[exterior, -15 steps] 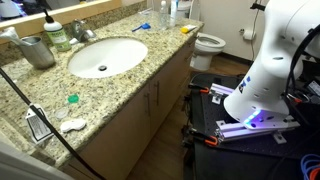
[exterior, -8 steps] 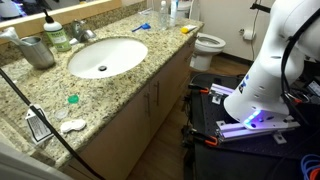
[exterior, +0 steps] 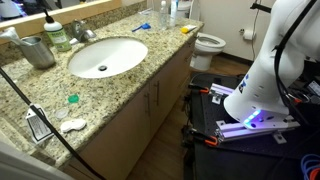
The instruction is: Push the faucet handle upwards
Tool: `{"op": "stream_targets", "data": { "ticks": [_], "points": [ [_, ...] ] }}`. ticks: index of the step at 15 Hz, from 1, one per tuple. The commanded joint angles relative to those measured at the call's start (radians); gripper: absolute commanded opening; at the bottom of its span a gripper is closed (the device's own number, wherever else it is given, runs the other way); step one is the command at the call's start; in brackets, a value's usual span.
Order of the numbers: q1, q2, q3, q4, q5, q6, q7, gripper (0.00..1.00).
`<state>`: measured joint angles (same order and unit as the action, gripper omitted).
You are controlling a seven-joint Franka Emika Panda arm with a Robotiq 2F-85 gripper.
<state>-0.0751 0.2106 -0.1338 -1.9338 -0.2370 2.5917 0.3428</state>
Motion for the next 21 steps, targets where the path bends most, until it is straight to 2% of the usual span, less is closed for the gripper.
{"op": "stream_targets", "data": {
  "ticks": [1,2,4,5,6,8,9,12,15,18,20,21],
  "points": [
    [-0.007,0.146,-0.131,0.094,-0.193,0.137,0.082,1.0],
    [-0.012,0.185,-0.164,0.125,-0.207,0.145,0.085,1.0],
    [-0.045,0.251,-0.18,0.176,-0.123,0.111,0.033,1.0],
    [-0.066,0.276,-0.152,0.202,-0.049,0.075,-0.003,1.0],
    [-0.027,0.214,-0.194,0.127,-0.102,0.117,0.031,1.0],
    [-0.042,0.266,-0.191,0.165,-0.05,0.115,0.004,1.0],
    [-0.042,0.278,-0.188,0.177,-0.044,0.113,0.002,1.0],
    [-0.096,0.248,-0.069,0.172,0.104,0.073,-0.145,1.0],
    [-0.057,0.27,-0.107,0.179,0.108,0.107,-0.119,1.0],
    [-0.052,0.27,-0.106,0.179,0.109,0.107,-0.117,1.0],
    [-0.047,0.319,-0.111,0.209,0.107,0.122,-0.098,1.0],
    [-0.059,0.335,-0.09,0.212,0.13,0.143,-0.111,1.0]
  ]
}}
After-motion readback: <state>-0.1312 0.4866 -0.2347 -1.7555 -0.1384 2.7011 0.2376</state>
